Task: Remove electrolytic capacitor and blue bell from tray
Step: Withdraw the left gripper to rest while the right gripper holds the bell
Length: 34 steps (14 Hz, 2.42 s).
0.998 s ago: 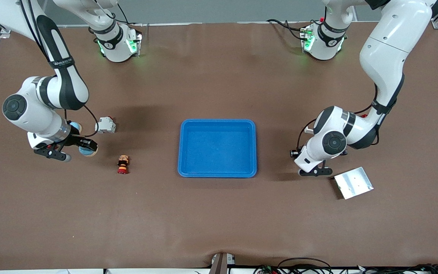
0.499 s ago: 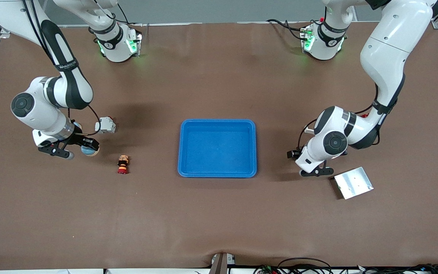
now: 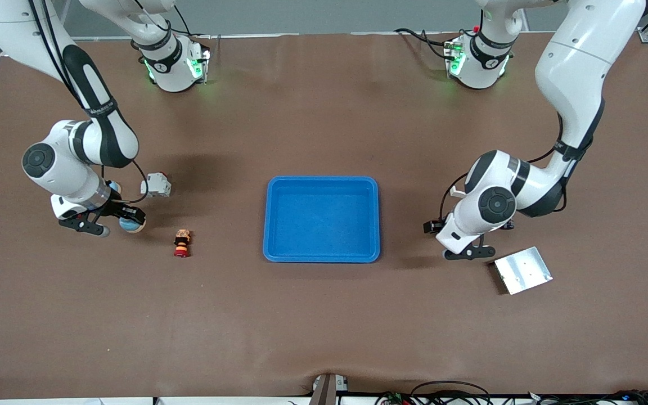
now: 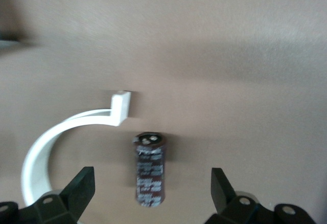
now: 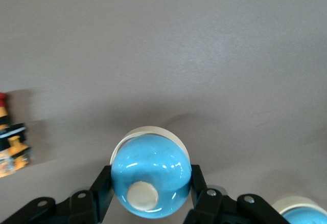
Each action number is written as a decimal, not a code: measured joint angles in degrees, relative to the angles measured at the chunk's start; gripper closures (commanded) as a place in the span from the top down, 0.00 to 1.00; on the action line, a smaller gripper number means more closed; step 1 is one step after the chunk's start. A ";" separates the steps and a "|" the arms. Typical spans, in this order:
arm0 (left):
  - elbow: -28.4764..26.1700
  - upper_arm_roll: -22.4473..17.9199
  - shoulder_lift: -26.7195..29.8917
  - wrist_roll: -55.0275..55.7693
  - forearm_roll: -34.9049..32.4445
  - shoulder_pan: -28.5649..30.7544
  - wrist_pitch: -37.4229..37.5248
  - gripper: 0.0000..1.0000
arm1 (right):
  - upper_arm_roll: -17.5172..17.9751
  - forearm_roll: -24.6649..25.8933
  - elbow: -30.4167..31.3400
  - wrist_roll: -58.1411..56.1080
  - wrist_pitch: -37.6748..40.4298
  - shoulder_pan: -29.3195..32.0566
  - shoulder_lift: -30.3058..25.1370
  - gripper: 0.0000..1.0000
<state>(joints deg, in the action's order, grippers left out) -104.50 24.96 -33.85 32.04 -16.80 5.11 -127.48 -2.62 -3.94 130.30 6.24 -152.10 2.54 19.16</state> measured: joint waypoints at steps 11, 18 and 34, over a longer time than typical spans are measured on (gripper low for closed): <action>0.00 12.69 7.47 -9.56 0.00 22.46 10.84 1.00 | 0.50 -1.87 -0.13 -1.50 -2.57 1.13 2.85 0.00; 0.17 12.74 8.02 -10.23 -0.01 26.97 10.83 1.00 | 0.67 -2.44 -1.04 -1.50 -2.70 1.13 3.85 0.00; -1.38 12.60 17.21 -32.69 11.02 32.08 10.68 1.00 | 1.28 -6.25 -3.19 -2.29 -2.71 1.59 6.32 1.00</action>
<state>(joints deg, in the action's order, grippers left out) -105.88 37.56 -16.64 -0.65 -5.78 37.19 -116.79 -1.34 -10.19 127.10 3.95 -154.81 4.13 25.48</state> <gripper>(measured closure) 0.000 0.101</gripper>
